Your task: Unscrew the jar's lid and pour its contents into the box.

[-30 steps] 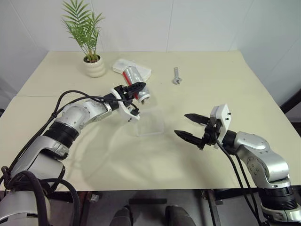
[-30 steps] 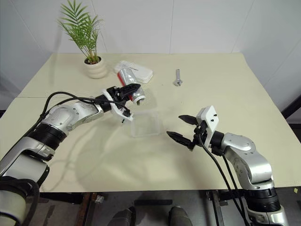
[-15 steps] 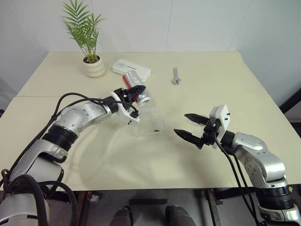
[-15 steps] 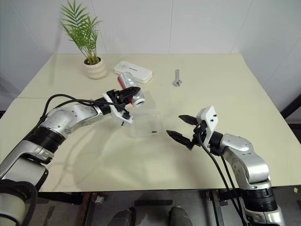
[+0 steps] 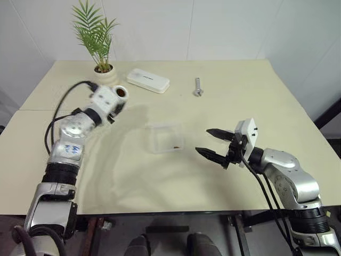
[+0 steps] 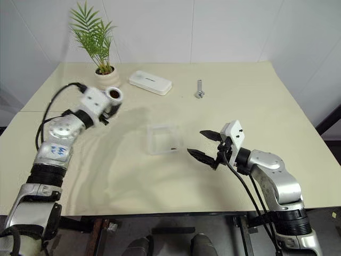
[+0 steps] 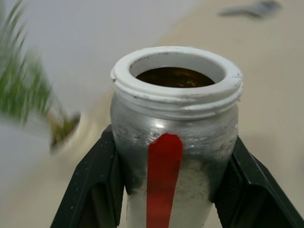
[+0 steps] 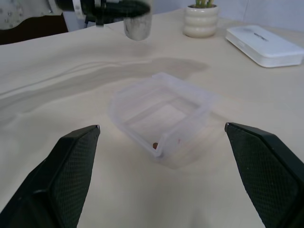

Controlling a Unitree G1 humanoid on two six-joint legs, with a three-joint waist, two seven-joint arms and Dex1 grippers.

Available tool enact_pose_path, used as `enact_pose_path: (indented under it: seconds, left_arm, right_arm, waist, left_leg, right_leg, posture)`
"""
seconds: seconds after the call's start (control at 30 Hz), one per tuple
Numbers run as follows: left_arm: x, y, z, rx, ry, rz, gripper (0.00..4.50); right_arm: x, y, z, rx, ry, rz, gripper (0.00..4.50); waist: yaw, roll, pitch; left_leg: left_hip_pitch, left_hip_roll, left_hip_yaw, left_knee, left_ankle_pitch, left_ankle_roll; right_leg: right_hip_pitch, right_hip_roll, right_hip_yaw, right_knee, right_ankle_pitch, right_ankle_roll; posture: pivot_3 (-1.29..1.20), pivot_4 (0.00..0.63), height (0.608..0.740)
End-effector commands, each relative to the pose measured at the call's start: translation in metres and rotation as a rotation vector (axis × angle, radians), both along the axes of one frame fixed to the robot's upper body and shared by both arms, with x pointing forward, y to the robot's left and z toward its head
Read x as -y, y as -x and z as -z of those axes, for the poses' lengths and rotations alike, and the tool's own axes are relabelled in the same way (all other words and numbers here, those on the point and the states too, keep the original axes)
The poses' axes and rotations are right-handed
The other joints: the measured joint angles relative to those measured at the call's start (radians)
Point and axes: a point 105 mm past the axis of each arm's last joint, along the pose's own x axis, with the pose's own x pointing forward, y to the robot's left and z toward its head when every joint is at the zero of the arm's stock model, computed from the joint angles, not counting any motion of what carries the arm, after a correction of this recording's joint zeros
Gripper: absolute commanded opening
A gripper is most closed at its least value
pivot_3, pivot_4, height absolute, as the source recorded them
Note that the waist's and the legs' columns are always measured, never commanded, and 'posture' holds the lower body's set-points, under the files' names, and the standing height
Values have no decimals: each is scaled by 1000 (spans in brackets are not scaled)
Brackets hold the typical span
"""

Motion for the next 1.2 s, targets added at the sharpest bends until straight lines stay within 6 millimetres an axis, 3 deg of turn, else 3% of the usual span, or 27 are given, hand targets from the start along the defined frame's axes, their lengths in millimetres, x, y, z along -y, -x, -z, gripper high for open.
enact_pose_path:
  seconds: [0.03,0.23,0.5,0.73,0.83,1.0,1.2]
  left_arm:
    - [-44,9,-2,-17,318,-118,1986]
    - [-101,29,26,5,570,-294,1986]
    - [-135,51,70,-57,581,-406,1986]
    - [-144,60,84,-77,585,-449,1986]
    - [-143,61,86,-87,611,-437,2963]
    - [-137,64,83,-91,575,-396,4476]
    - [-130,76,83,-117,500,-375,4476]
  right_arm:
    - [0,-2,-11,63,23,-25,4447]
    - [-2,-6,-13,86,45,-50,4447]
    - [-5,-16,-23,163,27,-71,4447]
    - [-17,-8,-41,226,-46,-158,4447]
    - [-25,5,-51,255,-52,-243,4500]
    - [-30,16,-52,280,13,-318,4500]
    - [-27,17,-54,285,45,-329,4500]
  waist:
    - [0,0,0]
    - [5,-1,-1]
    - [6,-2,-1]
    - [3,-2,-1]
    - [1,-2,-1]
    - [6,-3,-1]
    - [7,-3,-1]
  left_leg:
    - [1,0,0,0,0,0]
    - [1,0,-1,0,0,0]
    - [1,0,0,0,0,-1]
    - [2,0,0,-1,0,-1]
    - [2,0,0,-1,0,-1]
    - [2,1,0,-1,0,-1]
    - [2,1,0,-1,0,-1]
  right_leg:
    - [1,0,0,0,0,0]
    - [1,0,0,0,0,0]
    - [1,0,0,-1,1,-1]
    - [2,0,0,-1,1,-1]
    - [2,0,0,-1,1,-1]
    - [1,0,-1,-2,1,-1]
    - [2,-1,-1,-3,1,-1]
  posture:
    - [0,150,740]
    - [0,150,740]
    - [0,150,740]
    - [0,150,740]
    - [0,150,740]
    - [0,150,740]
    - [0,150,740]
